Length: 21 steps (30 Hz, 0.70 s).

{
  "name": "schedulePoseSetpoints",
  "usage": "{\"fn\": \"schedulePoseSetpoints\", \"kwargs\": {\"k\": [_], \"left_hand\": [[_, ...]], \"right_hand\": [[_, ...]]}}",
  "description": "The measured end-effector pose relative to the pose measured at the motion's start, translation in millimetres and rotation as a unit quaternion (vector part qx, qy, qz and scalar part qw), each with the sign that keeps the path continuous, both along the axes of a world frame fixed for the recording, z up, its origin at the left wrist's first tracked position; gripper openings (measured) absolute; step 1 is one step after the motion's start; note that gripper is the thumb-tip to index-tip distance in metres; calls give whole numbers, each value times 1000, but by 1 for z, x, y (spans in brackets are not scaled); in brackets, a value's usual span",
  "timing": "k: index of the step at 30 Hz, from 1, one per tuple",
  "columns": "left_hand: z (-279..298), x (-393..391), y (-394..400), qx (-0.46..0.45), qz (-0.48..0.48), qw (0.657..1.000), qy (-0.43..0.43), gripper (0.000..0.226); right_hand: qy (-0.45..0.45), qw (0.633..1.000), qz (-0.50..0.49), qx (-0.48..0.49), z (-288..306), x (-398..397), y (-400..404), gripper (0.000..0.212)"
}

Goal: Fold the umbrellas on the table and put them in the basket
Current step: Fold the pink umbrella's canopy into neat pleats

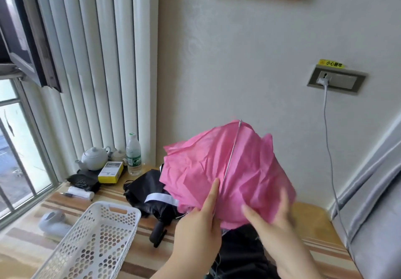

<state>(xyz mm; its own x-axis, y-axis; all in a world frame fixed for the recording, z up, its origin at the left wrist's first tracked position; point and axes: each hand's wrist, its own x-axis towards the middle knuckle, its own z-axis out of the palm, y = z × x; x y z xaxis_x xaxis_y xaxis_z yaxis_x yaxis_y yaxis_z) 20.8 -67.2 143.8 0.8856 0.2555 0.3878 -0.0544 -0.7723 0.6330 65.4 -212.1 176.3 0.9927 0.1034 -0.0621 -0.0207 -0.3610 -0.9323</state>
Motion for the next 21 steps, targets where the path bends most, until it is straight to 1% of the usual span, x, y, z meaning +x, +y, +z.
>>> {"fn": "schedulePoseSetpoints", "kwargs": {"k": [1,2,3,4,5,6,8,9,11,12,14,15,17,19,20,21], "left_hand": [[-3,2,5,38,-1,999,20,108],[-7,2,10,80,4,996,30,116],[-18,4,14,118,17,993,20,122],[-27,5,16,144,27,989,12,128],[-31,2,17,166,31,986,10,131],[-33,-1,16,179,35,983,15,133],[-41,-6,12,187,44,981,34,134],[-45,-8,11,190,41,980,39,134],[-53,-11,11,202,37,978,35,135],[-56,-14,11,207,37,977,38,134],[-57,-19,11,215,28,975,42,127],[-59,-22,11,222,22,974,40,115],[-66,-26,11,235,1,972,27,86],[-75,-26,14,265,-9,964,1,62],[-78,-27,16,281,-8,960,-3,55],[-79,-27,19,292,-8,956,-12,53]], "right_hand": [[-80,995,-60,-31,7,-3,-4,118],[-197,974,-103,-38,17,-6,-5,109],[-310,943,-110,-44,31,-9,-4,94],[-398,912,-77,-67,47,-9,3,80],[-449,887,-19,-105,59,-5,13,68],[-472,867,45,-152,71,0,27,62],[-487,828,131,-244,87,16,56,60],[-472,814,166,-294,92,25,71,62],[-379,802,228,-401,97,43,93,67],[-341,793,249,-440,97,52,101,67],[-318,778,266,-472,93,63,110,57],[-319,770,268,-482,89,67,113,49],[-318,756,269,-505,81,68,116,35],[-304,764,267,-502,73,70,115,25],[-294,774,271,-490,70,71,114,21],[-282,787,278,-473,68,72,113,19]]}}
